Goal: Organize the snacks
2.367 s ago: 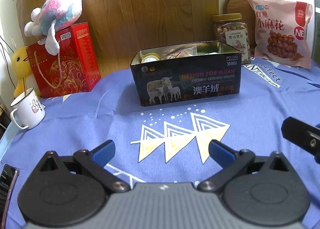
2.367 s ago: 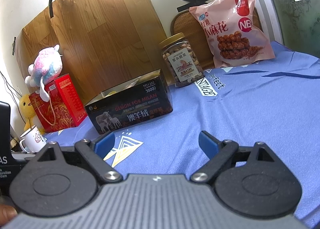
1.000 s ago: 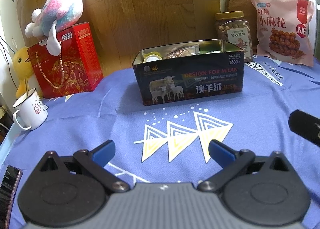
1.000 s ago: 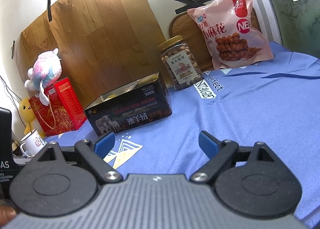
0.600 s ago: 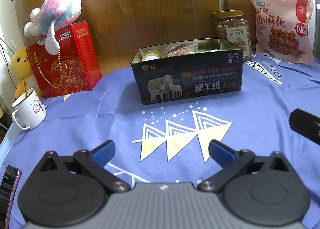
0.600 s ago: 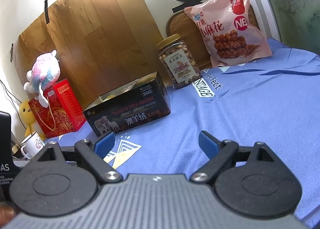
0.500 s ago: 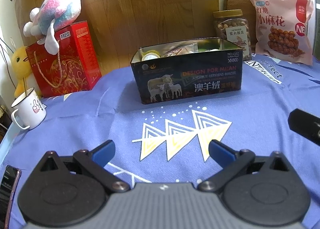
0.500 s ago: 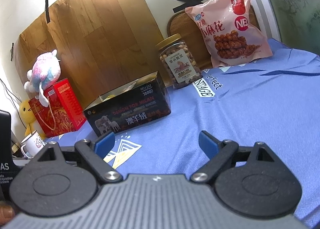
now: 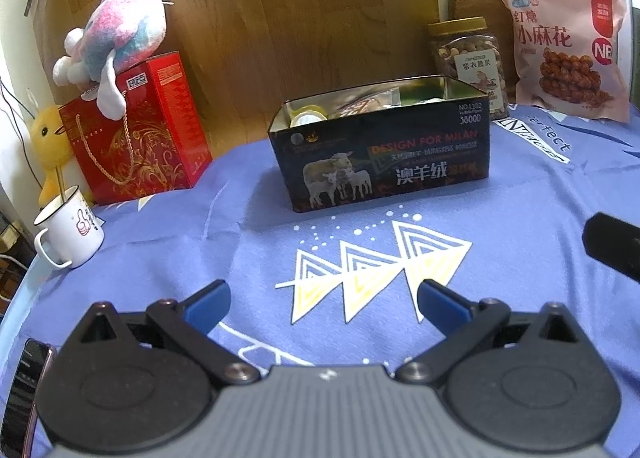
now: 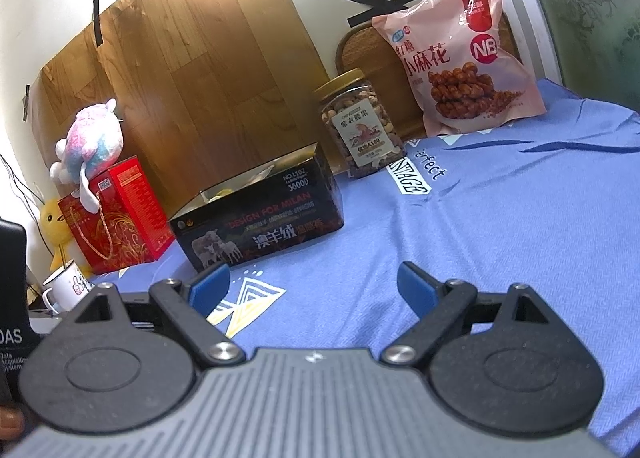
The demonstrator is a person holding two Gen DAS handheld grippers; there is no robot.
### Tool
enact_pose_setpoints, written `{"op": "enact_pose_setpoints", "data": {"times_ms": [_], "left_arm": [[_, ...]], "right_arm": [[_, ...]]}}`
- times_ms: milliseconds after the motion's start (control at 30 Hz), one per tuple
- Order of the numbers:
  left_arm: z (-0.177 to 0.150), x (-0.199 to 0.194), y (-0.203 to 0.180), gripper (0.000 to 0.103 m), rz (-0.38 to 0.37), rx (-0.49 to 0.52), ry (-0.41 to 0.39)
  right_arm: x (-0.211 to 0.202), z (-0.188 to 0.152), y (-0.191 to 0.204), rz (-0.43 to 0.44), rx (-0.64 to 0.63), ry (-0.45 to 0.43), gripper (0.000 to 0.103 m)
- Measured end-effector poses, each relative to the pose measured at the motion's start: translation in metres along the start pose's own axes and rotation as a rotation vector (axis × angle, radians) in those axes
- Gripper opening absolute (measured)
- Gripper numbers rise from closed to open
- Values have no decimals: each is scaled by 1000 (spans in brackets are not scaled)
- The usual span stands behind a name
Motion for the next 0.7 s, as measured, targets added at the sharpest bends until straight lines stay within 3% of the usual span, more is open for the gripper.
{"op": "enact_pose_setpoints", "data": {"times_ms": [700], "left_arm": [[-1,0,0,103,5,3,-5]], "right_arm": [[0,0,0,-1,3,0,93]]}}
Point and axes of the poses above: each gripper's, at about its wrist camera, not at the fingertips, and x roughly the way its jaws point, y to its left, z to its top, the point moved 1 cm from there along x, roughly the way its jaws point, and after that the axes turned 8 degrees about -y, right-handed, at the moved point
